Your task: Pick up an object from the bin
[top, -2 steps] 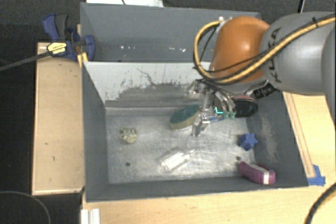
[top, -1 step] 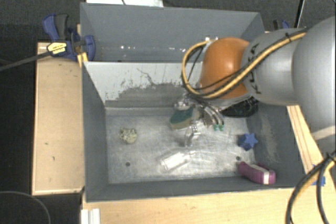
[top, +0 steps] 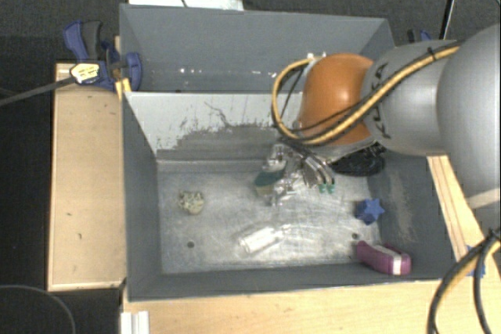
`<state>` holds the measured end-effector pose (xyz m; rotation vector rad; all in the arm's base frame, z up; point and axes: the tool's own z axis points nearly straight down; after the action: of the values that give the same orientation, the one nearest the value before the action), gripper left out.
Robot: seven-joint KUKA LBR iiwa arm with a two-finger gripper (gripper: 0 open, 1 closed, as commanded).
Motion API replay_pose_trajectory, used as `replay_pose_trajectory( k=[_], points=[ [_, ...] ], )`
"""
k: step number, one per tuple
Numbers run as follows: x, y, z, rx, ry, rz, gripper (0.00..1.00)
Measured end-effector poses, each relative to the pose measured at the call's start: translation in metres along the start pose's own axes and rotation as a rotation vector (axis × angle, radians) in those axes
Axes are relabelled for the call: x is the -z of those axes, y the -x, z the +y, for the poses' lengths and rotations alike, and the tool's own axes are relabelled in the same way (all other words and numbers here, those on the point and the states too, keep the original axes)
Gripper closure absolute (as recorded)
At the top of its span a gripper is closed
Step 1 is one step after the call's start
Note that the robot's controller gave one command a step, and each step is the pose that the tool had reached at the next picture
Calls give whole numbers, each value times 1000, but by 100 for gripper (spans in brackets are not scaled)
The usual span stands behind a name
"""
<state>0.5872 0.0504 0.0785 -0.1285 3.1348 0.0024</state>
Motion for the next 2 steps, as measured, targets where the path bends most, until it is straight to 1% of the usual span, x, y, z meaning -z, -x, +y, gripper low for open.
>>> replay_pose_trajectory(
  k=[1, 2],
  points=[
    [114, -18, 1, 10, -1, -6, 100],
    [190, -14, -1, 8, -1, -7, 100]
  ],
)
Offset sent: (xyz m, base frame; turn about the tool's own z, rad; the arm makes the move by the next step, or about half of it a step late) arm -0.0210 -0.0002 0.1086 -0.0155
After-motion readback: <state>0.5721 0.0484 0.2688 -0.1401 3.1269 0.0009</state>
